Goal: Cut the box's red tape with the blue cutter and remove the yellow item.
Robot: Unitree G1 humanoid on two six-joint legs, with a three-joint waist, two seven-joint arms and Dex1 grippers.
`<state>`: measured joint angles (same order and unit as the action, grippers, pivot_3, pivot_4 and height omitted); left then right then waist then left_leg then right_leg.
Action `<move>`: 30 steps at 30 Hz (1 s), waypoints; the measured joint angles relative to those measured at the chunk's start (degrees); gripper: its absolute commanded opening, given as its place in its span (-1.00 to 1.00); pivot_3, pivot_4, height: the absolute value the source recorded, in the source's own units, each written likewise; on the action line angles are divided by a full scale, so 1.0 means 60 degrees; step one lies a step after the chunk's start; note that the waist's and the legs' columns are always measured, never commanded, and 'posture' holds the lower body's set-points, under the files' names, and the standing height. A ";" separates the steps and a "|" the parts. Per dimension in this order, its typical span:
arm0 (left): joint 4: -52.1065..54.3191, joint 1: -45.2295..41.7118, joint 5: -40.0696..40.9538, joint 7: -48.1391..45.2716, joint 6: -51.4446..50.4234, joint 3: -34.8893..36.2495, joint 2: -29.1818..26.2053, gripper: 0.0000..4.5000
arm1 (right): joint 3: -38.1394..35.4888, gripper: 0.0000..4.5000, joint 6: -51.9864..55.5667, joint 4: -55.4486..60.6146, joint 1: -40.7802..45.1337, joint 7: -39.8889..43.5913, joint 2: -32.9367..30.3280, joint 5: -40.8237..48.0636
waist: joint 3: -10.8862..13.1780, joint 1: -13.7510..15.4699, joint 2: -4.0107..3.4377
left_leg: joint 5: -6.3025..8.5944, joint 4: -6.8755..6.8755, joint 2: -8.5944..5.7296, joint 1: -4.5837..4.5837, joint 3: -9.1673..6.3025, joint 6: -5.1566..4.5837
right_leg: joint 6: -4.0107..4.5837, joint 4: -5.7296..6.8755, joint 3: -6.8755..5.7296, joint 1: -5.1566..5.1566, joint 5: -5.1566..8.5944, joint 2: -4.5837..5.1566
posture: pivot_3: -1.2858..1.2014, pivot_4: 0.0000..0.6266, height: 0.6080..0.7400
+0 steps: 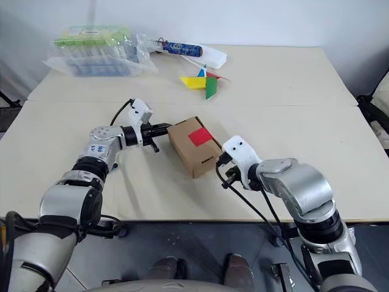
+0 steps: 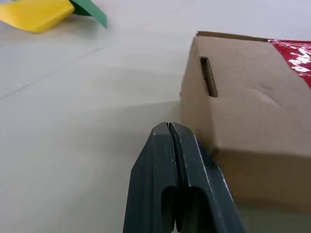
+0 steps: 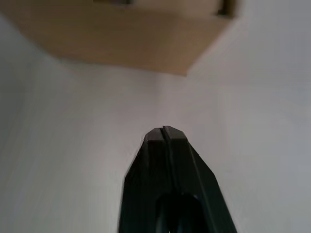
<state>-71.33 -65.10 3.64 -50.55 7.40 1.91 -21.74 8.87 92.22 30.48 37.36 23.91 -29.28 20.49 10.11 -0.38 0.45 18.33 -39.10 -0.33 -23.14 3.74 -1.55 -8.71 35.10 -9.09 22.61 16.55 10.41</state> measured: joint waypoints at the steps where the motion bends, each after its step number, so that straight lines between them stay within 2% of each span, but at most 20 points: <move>1: -0.0076 -0.0081 -0.0041 0.0027 0.0060 0.0000 0.0044 -0.99 | -0.0034 -1.00 0.0000 -0.0078 0.0001 -0.0151 0.0133 0.0024 | 0.0000 0.0012 0.0000 | 0.0000 0.0000 -0.0001 0.0000 -0.0001 0.0000 | 0.0000 0.0001 -0.0001 0.0000 0.0000 0.0001 | 0.03 -0.52 1.00; 7: -0.0315 -0.0232 -0.0262 -0.0362 0.0108 -0.0014 0.0227 -0.99 | -0.0081 -1.00 0.0000 -0.0479 0.0328 -0.0915 0.0832 0.0380 | 0.0000 0.0029 0.0000 | 0.0000 -0.0002 -0.0005 -0.0001 -0.0001 -0.0001 | 0.0000 0.0000 0.0001 -0.0001 0.0000 0.0003 | 0.03 -0.52 1.00; 17: -0.0218 -0.0232 -0.0389 -0.1594 -0.0085 -0.0143 0.0024 -0.99 | -0.0325 -1.00 0.0004 -0.1088 0.0806 -0.1531 0.0825 0.0724 | 0.0000 0.0020 0.0000 | 0.0000 -0.0002 -0.0003 -0.0002 -0.0003 -0.0001 | 0.0000 0.0000 0.0000 -0.0001 0.0000 0.0002 | 0.03 -0.52 1.00; 22: 0.0115 -0.0138 -0.0463 -0.2157 -0.0091 -0.0328 0.0061 -0.99 | -0.0287 -1.00 0.0003 -0.0740 0.0545 -0.1516 0.0032 0.1624 | 0.0001 0.0050 0.0002 | 0.0002 -0.0002 -0.0006 -0.0004 -0.0005 -0.0003 | 0.0000 -0.0006 0.0000 -0.0003 0.0000 0.0004 | 0.03 -0.52 1.00; 30: 0.0364 -0.0085 -0.0499 -0.2451 -0.0092 -0.0474 0.0166 -0.99 | -0.0325 -1.00 0.0003 -0.0403 0.0296 -0.1847 -0.0684 0.2593 | 0.0001 0.0031 0.0003 | 0.0002 -0.0002 -0.0003 -0.0003 -0.0003 -0.0003 | 0.0000 -0.0003 0.0000 -0.0003 0.0000 0.0003 | 0.03 -0.52 1.00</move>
<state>-69.15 -65.61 0.65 -65.26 6.85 -0.94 -20.74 6.92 92.24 28.07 39.13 12.83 -33.38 36.05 10.12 -0.20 0.47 18.34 -39.11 -0.35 -23.15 3.72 -1.56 -8.71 35.08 -9.09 22.59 16.55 10.43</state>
